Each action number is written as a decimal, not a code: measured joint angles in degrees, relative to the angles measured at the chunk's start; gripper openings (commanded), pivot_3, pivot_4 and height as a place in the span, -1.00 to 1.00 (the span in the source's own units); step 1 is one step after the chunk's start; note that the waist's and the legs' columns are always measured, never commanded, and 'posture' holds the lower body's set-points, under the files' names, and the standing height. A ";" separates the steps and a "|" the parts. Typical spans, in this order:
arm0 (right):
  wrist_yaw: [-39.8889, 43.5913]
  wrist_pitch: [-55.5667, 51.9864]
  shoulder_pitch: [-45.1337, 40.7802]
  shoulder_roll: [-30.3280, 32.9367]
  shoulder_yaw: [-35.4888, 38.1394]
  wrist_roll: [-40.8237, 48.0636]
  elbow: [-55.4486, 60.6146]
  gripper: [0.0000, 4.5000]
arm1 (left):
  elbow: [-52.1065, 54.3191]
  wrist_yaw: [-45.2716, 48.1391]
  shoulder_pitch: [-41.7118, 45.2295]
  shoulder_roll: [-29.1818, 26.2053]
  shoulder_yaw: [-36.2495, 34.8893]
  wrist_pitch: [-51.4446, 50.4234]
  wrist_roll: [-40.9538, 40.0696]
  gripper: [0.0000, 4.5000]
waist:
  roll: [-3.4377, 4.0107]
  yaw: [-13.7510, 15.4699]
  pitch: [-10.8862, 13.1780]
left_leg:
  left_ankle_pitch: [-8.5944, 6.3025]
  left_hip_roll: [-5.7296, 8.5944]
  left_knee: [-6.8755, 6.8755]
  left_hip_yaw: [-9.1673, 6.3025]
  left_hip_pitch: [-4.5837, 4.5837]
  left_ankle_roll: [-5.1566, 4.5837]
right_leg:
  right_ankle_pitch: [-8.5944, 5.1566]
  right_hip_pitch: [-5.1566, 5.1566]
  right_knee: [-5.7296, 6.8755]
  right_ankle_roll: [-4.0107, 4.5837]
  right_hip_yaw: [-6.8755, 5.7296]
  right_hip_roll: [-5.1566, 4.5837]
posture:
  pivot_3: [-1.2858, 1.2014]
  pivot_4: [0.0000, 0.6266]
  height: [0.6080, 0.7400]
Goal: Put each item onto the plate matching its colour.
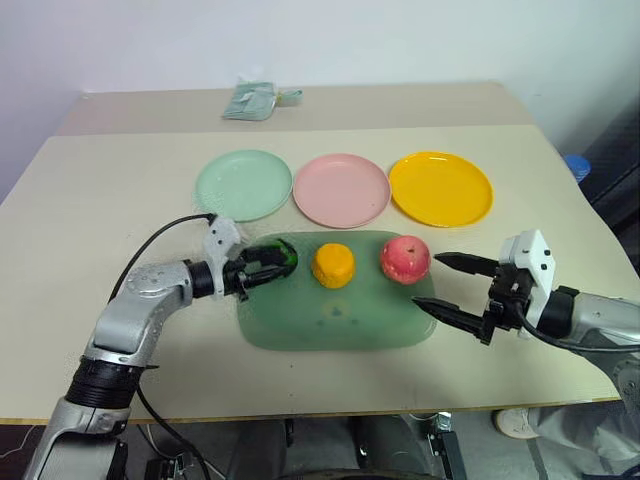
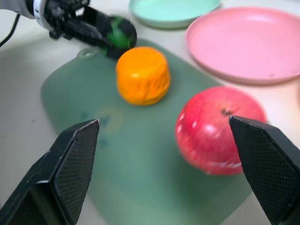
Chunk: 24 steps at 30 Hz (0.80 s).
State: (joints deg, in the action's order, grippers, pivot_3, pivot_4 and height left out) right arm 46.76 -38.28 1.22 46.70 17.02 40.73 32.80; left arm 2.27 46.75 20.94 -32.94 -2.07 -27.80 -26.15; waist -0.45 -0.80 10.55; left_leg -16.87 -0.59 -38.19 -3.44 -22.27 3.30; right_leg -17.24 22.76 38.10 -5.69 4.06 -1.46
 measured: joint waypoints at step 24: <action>-12.15 -0.42 -17.00 -11.54 -24.87 -12.46 -0.58 1.00 | -15.70 -8.79 9.06 1.62 -5.90 13.64 8.96 0.98 | -0.07 -0.99 -0.02 | 0.05 -0.09 0.04 0.05 -0.21 0.08 | -0.01 0.37 0.10 -0.04 0.08 -0.18 | 0.03 -0.52 1.00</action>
State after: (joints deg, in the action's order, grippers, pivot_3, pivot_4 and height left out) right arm 34.61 -38.70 -15.78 35.16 -7.85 28.28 32.22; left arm -13.42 37.97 30.01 -31.32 -7.97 -14.16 -17.19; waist -0.52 -1.80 10.53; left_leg -16.82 -0.68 -38.16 -3.39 -22.48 3.39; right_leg -17.25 23.14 38.20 -5.73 4.14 -1.64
